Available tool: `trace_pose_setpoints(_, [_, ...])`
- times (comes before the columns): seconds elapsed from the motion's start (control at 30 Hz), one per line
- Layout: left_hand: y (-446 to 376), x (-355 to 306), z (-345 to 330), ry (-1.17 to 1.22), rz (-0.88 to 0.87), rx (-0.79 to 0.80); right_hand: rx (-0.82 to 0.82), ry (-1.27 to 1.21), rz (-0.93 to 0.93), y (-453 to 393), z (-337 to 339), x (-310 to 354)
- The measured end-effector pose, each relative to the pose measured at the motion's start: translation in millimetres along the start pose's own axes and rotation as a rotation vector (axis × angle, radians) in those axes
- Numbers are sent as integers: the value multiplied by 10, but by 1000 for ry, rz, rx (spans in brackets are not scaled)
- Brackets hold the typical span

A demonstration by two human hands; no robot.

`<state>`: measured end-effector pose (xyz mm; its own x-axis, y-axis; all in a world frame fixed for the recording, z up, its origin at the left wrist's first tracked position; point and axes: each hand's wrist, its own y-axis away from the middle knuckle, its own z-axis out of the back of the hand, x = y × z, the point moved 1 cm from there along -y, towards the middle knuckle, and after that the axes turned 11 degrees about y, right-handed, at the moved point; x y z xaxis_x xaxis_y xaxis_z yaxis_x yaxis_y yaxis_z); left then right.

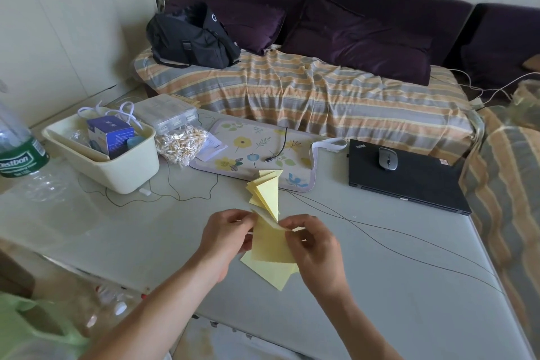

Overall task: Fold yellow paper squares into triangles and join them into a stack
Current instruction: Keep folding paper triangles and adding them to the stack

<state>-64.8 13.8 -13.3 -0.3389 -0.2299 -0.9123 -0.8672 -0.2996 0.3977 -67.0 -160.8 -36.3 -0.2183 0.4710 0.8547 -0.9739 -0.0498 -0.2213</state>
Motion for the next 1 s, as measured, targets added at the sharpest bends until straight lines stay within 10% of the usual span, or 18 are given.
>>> trace_pose_setpoints(0.47, [90,7,-39,-226,-155,138,-192,90,-133,-10,-48,9])
trace_pose_setpoints(1.0, [174,-48,-94,-346,-165,337,-234,301,178,25,-73,35])
